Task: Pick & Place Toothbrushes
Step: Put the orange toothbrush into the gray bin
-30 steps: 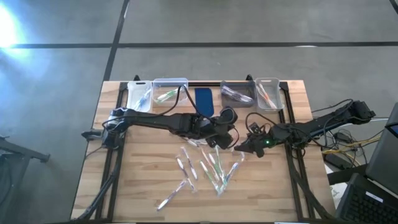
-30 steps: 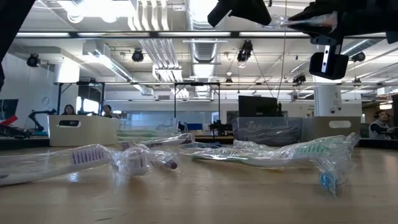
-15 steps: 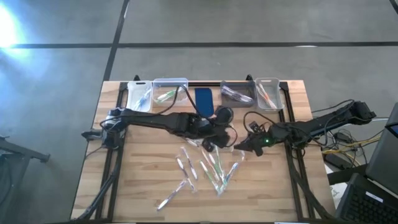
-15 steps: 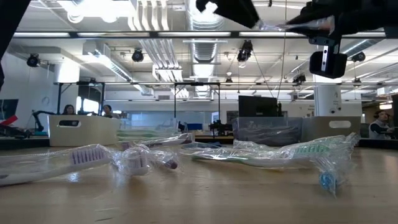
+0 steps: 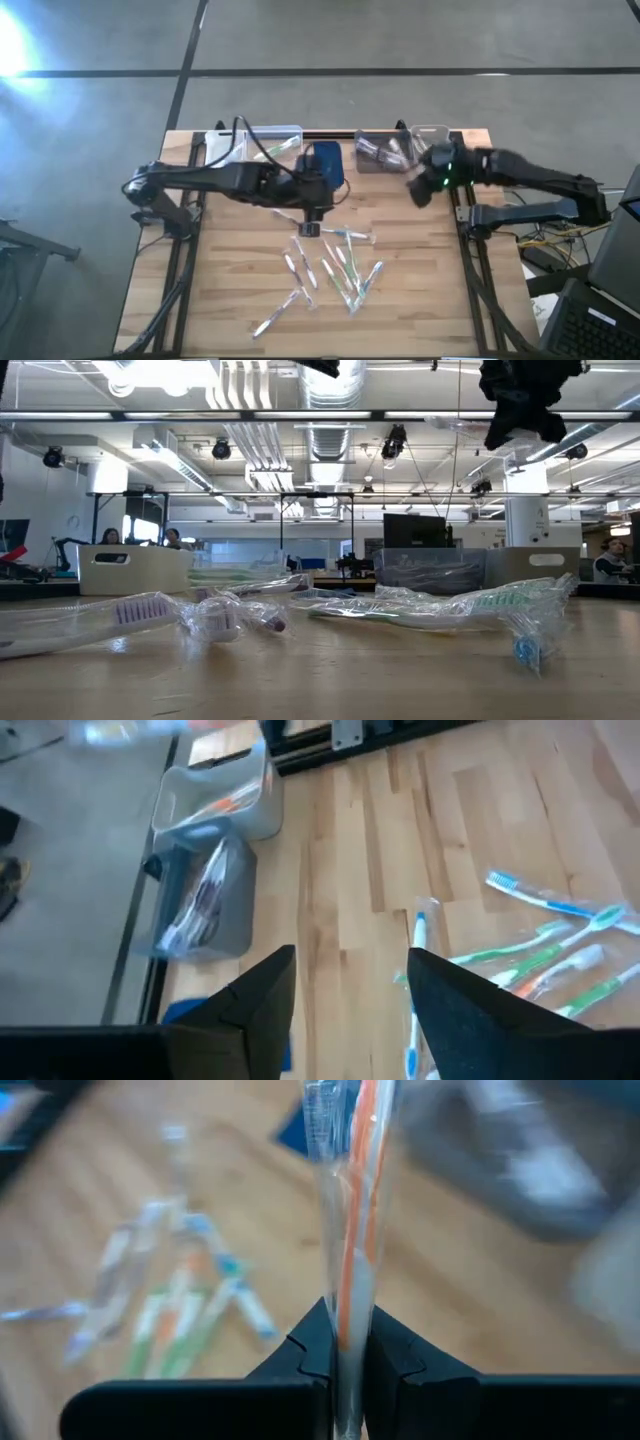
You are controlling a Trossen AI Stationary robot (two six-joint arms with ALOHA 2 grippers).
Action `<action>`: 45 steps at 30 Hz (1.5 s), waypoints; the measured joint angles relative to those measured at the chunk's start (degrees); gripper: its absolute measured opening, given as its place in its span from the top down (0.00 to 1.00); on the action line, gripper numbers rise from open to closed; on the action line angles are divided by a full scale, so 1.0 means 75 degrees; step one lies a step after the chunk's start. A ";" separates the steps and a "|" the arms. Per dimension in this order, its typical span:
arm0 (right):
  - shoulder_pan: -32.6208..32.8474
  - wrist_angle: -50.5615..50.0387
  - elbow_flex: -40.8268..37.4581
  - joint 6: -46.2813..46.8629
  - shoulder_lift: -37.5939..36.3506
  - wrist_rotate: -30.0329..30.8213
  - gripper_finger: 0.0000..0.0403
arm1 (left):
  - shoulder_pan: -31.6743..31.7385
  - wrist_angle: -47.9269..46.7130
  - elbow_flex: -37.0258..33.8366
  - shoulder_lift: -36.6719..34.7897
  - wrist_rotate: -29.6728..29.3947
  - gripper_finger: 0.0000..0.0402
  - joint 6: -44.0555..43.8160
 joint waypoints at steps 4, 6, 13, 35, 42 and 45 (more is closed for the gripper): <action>-0.1412 -0.1559 0.1047 -0.0828 0.0515 0.0095 0.96 | 0.0000 0.0114 -0.0641 -0.0516 -0.0003 0.51 -0.0133; -0.2078 -0.2229 0.1428 -0.1153 0.0851 0.0182 0.96 | 0.0000 0.0277 -0.0908 -0.0735 -0.0003 0.51 -0.0133; -0.3841 -0.3138 0.1879 -0.2205 0.1947 0.0191 0.96 | 0.0000 0.0778 -0.1396 -0.1061 -0.0003 0.51 -0.0133; -0.5034 -0.3309 0.1821 -0.3166 0.4266 0.0766 0.96 | 0.0012 0.0776 -0.1946 -0.1073 -0.0006 0.51 -0.0128; -0.5088 -0.3264 0.1886 -0.2888 0.4819 0.0833 0.96 | 0.0009 0.0765 -0.1955 -0.1073 -0.0006 0.51 -0.0125; -0.5120 -0.3264 0.1987 -0.2680 0.5029 0.0898 0.96 | 0.0009 0.0771 -0.1935 -0.1073 -0.0006 0.51 -0.0125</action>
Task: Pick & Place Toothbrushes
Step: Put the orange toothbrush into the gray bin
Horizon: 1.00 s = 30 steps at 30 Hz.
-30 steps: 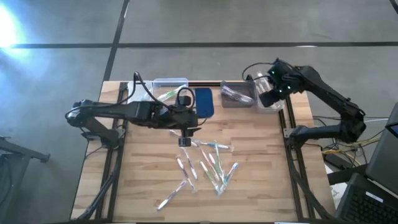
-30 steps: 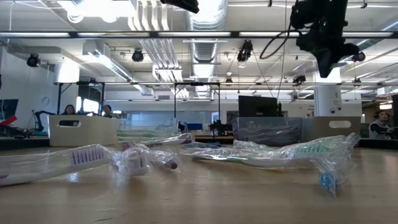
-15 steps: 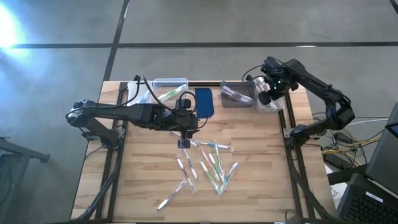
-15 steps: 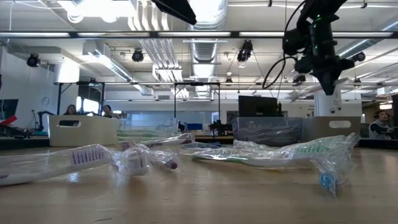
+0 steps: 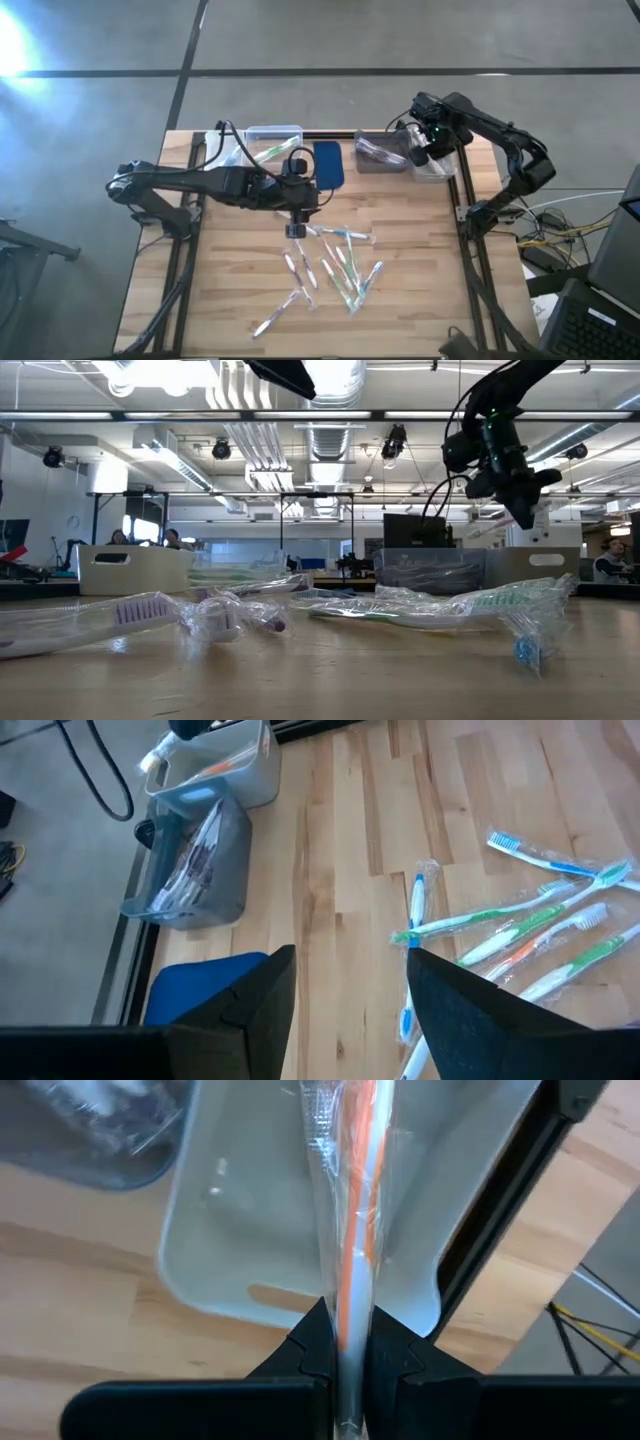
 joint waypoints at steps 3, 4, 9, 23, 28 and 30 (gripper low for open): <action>-0.0001 0.0009 0.0083 0.0132 0.0170 0.0172 0.96 | 0.0000 0.0000 -0.0003 0.0000 0.0000 0.51 0.0000; 0.0007 0.0009 0.0128 0.0171 0.0225 0.0279 0.96 | 0.0000 -0.0001 -0.0011 0.0000 0.0000 0.51 0.0000; 0.0004 0.0023 0.0263 0.0363 0.0455 0.0497 0.96 | 0.0000 -0.0004 -0.0022 0.0000 0.0000 0.51 0.0000; -0.0136 -0.0409 0.0489 0.0180 0.1479 0.0501 0.96 | 0.0000 -0.0003 -0.0030 0.0000 0.0000 0.51 0.0000; -0.0241 -0.0431 0.0680 0.0158 0.1753 0.0537 0.96 | -0.0006 -0.0007 -0.0041 0.0000 0.0000 0.51 0.0000; -0.0271 -0.0445 0.0738 0.0017 0.1870 0.0517 0.96 | -0.0006 -0.0006 -0.0041 0.0000 0.0000 0.51 0.0000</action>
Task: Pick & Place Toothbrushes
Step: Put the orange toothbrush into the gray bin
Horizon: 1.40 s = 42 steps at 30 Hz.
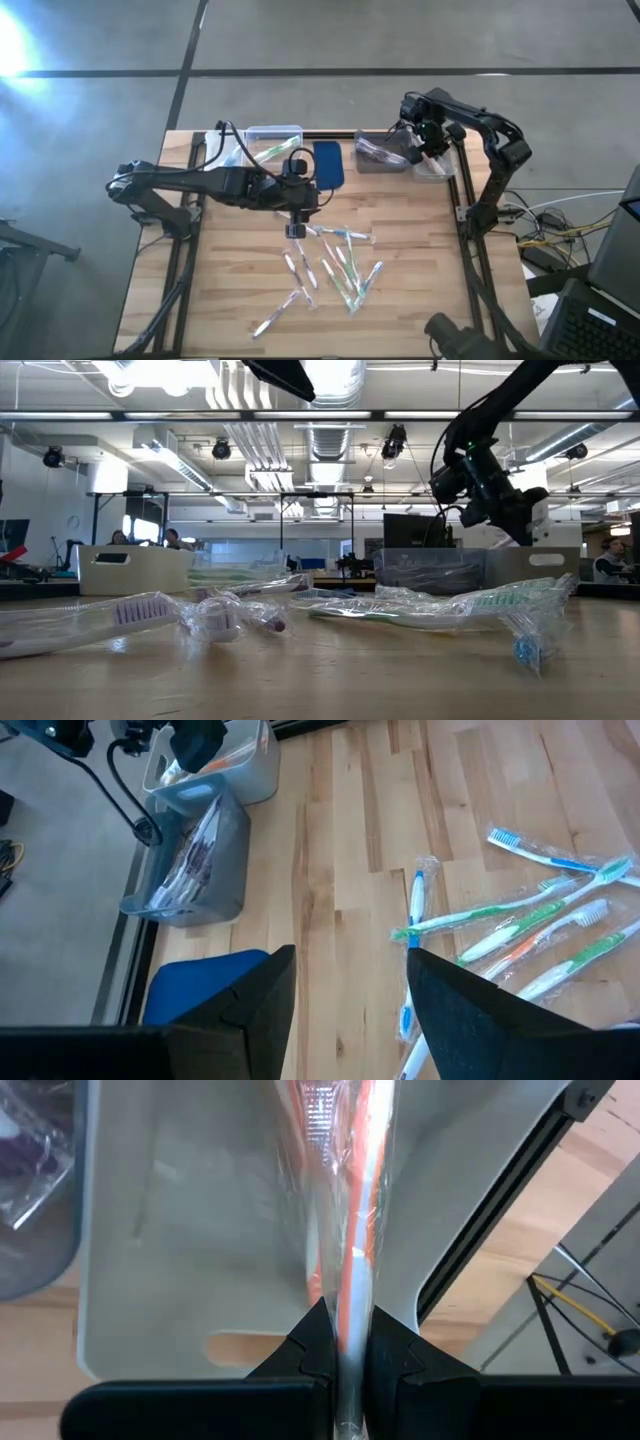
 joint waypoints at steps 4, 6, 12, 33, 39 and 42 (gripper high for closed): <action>-0.0069 -0.0013 0.0107 -0.0077 0.0243 0.0030 0.96 | 0.0000 0.0000 -0.0003 0.0000 0.0000 0.51 0.0000; -0.0090 -0.0038 0.0141 -0.0144 0.0344 0.0040 0.96 | 0.0000 0.0002 -0.0003 0.0000 0.0000 0.51 0.0000; -0.0131 -0.0101 0.0212 -0.0233 0.0563 0.0119 0.89 | 0.0003 0.0000 -0.0003 0.0000 0.0000 0.51 0.0000; -0.0159 -0.0099 0.0279 -0.0424 0.0386 0.0115 0.61 | 0.0006 0.0003 -0.0006 0.0000 0.0000 0.51 0.0000; -0.0153 0.0059 0.0264 -0.0019 0.0536 0.0418 0.68 | 0.0006 0.0003 -0.0006 0.0000 0.0000 0.51 0.0000; -0.0153 0.0122 0.0261 0.0041 0.0543 0.0493 0.71 | 0.0006 0.0001 -0.0006 0.0000 0.0000 0.51 0.0000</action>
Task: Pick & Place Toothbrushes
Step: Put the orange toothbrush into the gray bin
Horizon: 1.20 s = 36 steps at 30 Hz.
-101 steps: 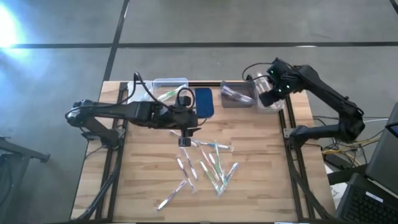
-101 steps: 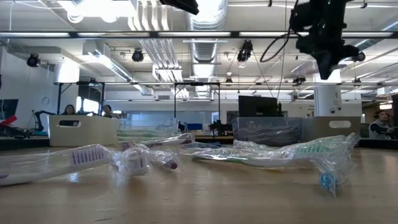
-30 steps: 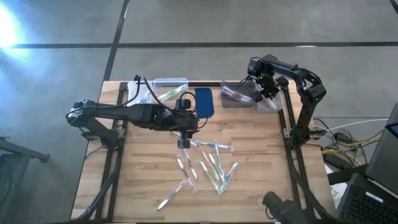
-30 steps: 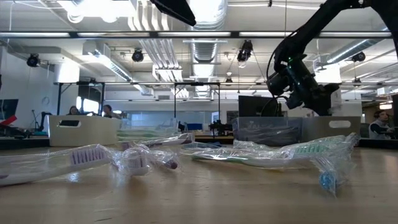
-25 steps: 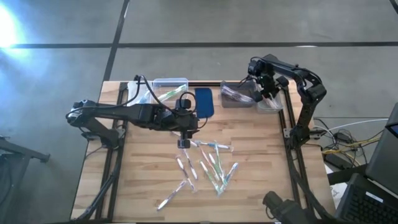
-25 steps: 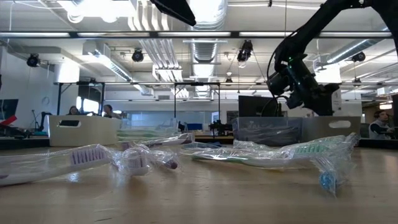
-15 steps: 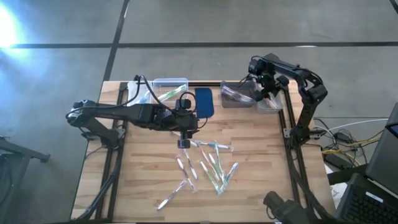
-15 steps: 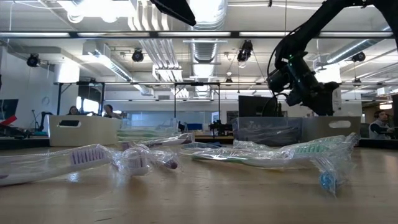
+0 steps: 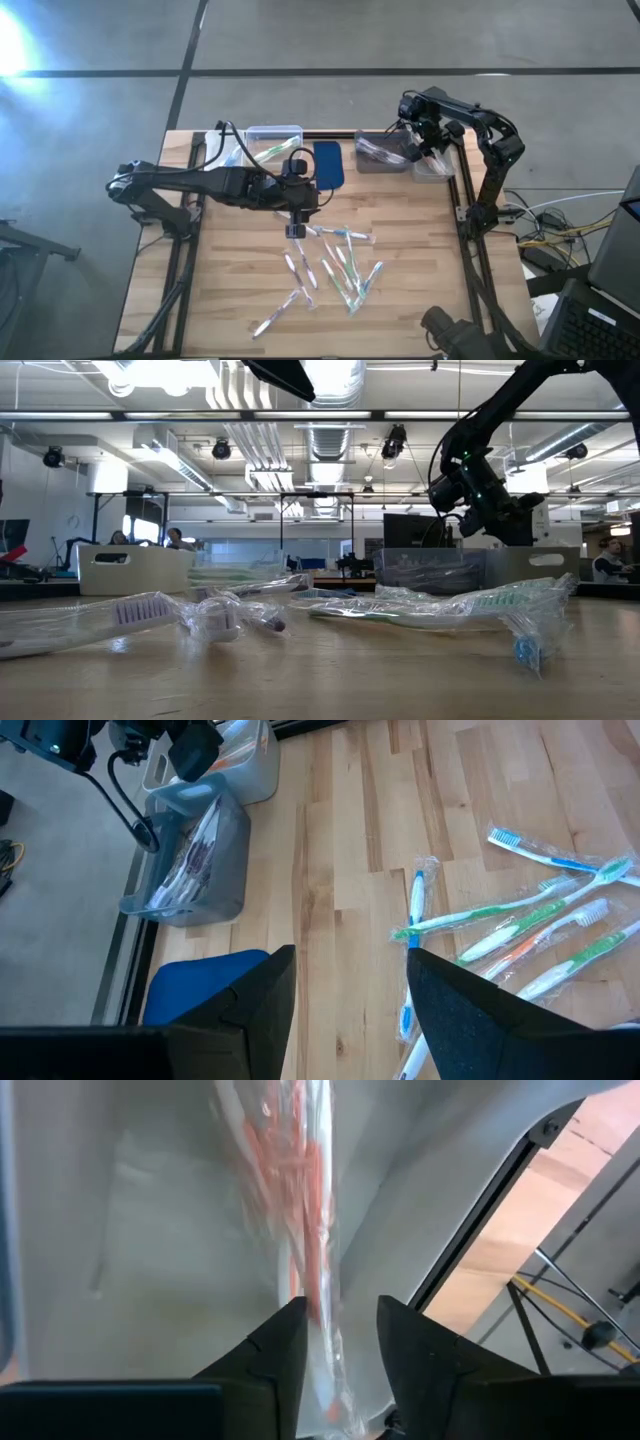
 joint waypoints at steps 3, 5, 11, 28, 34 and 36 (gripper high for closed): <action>0.0000 0.0035 -0.0021 0.0018 0.0000 0.0063 0.74 | 0.0000 0.0000 0.0000 0.0000 0.0000 0.51 0.0000; 0.0000 0.0070 -0.0026 0.0005 0.0000 0.0067 0.76 | 0.0000 0.0001 0.0000 0.0000 0.0000 0.51 0.0000; 0.0000 0.0135 -0.0035 -0.0011 0.0003 0.0073 0.81 | 0.0000 -0.0001 0.0000 0.0000 0.0000 0.51 0.0000; -0.0009 0.0109 0.0109 -0.0174 -0.0085 0.0079 0.75 | -0.0006 0.0001 0.0000 0.0000 0.0000 0.51 0.0000; 0.0000 -0.0304 0.0131 -0.0441 -0.0096 0.0039 0.69 | -0.0006 0.0001 0.0000 0.0000 0.0000 0.51 -0.0003; 0.0012 -0.0418 0.0131 -0.0563 -0.0096 -0.0010 0.71 | -0.0006 0.0001 0.0000 0.0000 0.0000 0.51 -0.0003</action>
